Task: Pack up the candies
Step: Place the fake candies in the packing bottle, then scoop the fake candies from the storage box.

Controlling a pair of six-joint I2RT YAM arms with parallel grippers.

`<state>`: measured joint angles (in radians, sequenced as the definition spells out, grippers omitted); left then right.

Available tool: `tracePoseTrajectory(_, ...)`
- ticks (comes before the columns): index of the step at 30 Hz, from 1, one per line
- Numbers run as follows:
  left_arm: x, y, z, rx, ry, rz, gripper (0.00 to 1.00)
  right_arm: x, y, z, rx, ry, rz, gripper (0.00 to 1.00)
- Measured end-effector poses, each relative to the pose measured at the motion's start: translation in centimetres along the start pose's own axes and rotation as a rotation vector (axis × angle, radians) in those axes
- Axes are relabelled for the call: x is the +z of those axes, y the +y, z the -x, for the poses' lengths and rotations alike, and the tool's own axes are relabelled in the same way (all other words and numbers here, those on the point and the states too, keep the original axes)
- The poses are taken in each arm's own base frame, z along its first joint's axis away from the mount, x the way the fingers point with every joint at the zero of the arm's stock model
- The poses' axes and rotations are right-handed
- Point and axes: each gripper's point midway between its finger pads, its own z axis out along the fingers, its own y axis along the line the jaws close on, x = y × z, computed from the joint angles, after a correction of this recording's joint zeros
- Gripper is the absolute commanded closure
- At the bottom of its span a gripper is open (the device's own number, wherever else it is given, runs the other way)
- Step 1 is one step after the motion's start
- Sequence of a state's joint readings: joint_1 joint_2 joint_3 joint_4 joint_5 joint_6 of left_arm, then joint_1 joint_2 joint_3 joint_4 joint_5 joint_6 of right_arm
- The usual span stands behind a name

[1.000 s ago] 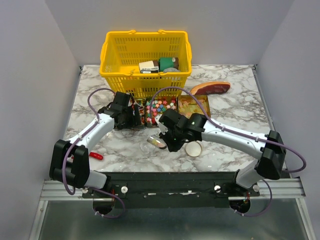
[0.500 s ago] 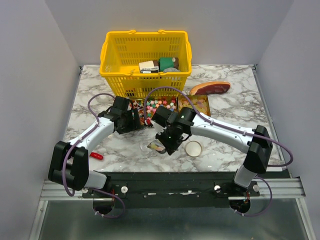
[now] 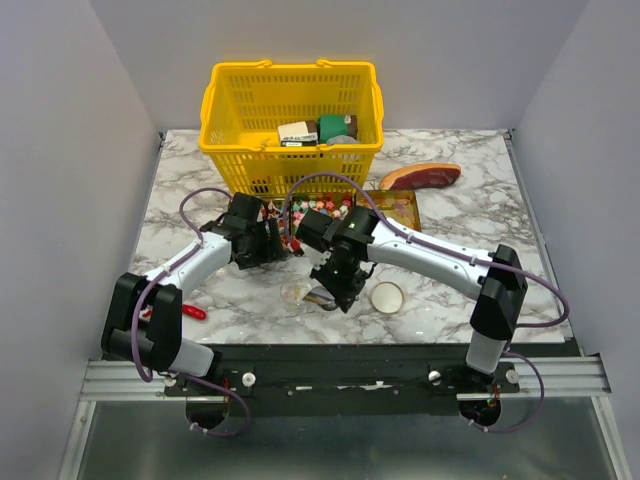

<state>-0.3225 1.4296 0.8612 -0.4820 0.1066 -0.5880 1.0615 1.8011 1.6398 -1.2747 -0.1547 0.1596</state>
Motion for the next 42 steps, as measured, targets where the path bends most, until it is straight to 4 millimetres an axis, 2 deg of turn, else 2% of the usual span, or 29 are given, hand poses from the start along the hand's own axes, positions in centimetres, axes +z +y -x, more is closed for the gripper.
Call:
tracePoseTrajectory(14, 0.1, -0.1, 0.1, 0.001, -0.002, -0.004, 0.19, -0.9, 0.1, 0.0, 0.001, 0.008, -0.003, 0.99)
tracePoseTrajectory(18, -0.3, -0.5, 0.3, 0.011, -0.010, -0.023, 0.18, -1.9, -0.4, -0.2, -0.010, -0.043, -0.033, 0.99)
tracePoseTrajectory(21, -1.3, -1.6, 1.3, 0.031, -0.033, -0.064, 0.18, -3.3, -1.6, -1.4, -0.029, -0.113, -0.089, 0.99)
tracePoseTrajectory(27, -4.2, -5.5, 4.8, 0.109, -0.111, -0.176, 0.18, -5.7, -6.0, -2.6, -0.088, -0.309, -0.309, 0.99)
tracePoseTrajectory(33, -6.5, -9.4, 6.0, 0.209, -0.146, -0.265, 0.18, -7.1, -11.4, -2.4, -0.214, -0.486, -0.543, 0.99)
tracePoseTrajectory(39, -8.0, -13.5, 8.1, 0.276, -0.176, -0.333, 0.18, -12.8, -19.0, -1.9, -0.101, -0.644, -0.657, 0.99)
tracePoseTrajectory(42, -8.0, -14.5, 8.9, 0.286, -0.173, -0.339, 0.18, -14.3, -20.6, -1.4, -0.110, -0.648, -0.637, 0.99)
